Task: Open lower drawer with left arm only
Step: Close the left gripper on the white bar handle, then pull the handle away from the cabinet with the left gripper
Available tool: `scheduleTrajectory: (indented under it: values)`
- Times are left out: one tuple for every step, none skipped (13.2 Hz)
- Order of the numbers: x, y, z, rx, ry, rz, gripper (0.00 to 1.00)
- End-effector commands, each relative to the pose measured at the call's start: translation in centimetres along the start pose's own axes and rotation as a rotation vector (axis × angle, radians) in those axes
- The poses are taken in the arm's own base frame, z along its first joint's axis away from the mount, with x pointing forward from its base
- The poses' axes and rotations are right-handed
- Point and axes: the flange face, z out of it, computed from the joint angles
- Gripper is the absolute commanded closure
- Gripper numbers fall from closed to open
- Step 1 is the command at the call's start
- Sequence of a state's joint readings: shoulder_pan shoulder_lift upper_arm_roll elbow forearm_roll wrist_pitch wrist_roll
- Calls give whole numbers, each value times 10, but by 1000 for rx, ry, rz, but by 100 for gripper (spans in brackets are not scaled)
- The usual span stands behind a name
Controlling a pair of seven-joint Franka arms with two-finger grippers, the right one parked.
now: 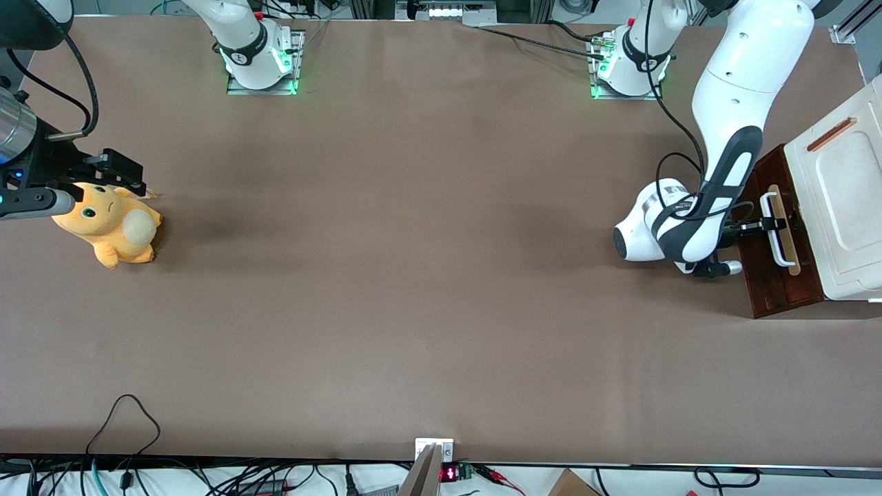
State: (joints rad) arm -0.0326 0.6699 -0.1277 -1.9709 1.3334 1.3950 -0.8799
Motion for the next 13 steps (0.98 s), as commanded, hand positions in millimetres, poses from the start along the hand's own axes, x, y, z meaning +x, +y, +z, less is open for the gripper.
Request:
scheduleTrajectory:
  values:
    - [-1,2,-9,0,-9,-4,78]
    - [-1,3,-10,-2,-13,-8,78]
    - [-2,3,-12,-2,-10,-7,78]
    - [-2,3,-13,-2,-8,-7,78]
    - [-2,3,-14,-1,-9,-9,78]
    - [-3,2,-14,-3,-15,-9,78]
    - [-4,3,-18,-2,-11,-8,78]
    - [-5,4,-20,-10,-17,-7,78]
    - [-7,4,-26,-7,-11,-7,78]
    - [-8,5,-27,-10,-15,-7,78]
    - [-9,5,-29,-11,-20,-10,78]
    - [-10,5,-32,-10,-17,-10,78]
    - [-10,5,-34,-9,-16,-11,78]
